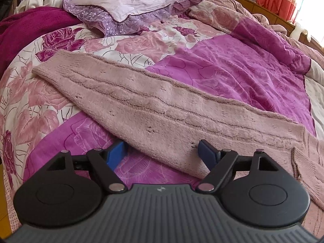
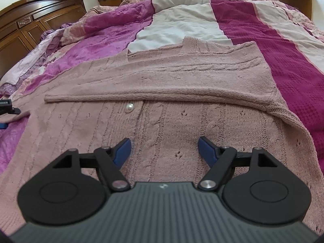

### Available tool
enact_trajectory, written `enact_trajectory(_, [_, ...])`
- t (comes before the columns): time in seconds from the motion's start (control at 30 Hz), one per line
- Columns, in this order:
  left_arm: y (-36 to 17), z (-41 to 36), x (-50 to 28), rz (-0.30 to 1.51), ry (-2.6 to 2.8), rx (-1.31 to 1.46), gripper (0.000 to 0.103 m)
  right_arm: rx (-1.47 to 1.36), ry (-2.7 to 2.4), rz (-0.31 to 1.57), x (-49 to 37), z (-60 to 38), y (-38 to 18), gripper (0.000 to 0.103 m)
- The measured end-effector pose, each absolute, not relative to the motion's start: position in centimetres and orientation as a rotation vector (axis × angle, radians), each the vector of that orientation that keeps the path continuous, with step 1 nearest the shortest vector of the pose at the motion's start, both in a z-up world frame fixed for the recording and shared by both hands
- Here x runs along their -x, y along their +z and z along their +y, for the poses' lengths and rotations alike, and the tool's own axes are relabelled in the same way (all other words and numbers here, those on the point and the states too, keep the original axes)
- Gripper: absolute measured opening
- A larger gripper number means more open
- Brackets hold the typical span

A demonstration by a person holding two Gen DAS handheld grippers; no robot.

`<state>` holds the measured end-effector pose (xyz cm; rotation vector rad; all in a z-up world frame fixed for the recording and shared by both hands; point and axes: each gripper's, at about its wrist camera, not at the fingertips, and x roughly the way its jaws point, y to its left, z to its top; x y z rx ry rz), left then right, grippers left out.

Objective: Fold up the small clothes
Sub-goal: 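Move the left tool to the other sleeve cuff and close on it, then fold the held sleeve across the cardigan back with the left tool, then release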

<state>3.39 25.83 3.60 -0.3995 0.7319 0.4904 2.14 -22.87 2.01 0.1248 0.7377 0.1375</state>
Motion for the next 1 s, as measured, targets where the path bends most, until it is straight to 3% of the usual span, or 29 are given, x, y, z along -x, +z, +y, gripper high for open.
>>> enact_trajectory(0.63, [2.9,29.3,-6.0,0.620,0.522,0.501,0.087,-0.119,0.111,0.731,-1.9,-22.3,1.9,0.076])
enact_trajectory(0.67, [3.0,29.4,-6.0,0.610,0.526,0.505,0.085,-0.120,0.111,0.731,-1.8,-22.2,1.8,0.076])
enact_trajectory(0.73, [3.2,29.5,-6.0,0.590,0.539,0.493,0.070,-0.122,0.110,0.731,-1.8,-22.2,1.8,0.076])
enact_trajectory(0.8, [3.5,29.6,-5.8,0.578,0.540,0.476,0.041,-0.124,0.111,0.732,-1.8,-22.3,1.8,0.076])
enact_trajectory(0.87, [4.0,29.9,-5.3,0.555,0.514,0.496,0.024,-0.130,0.111,0.733,-1.7,-22.3,1.9,0.076])
enact_trajectory(1.0, [5.6,29.5,-4.1,0.485,0.459,0.497,0.014,-0.156,0.109,0.735,-1.6,-22.5,2.0,0.076])
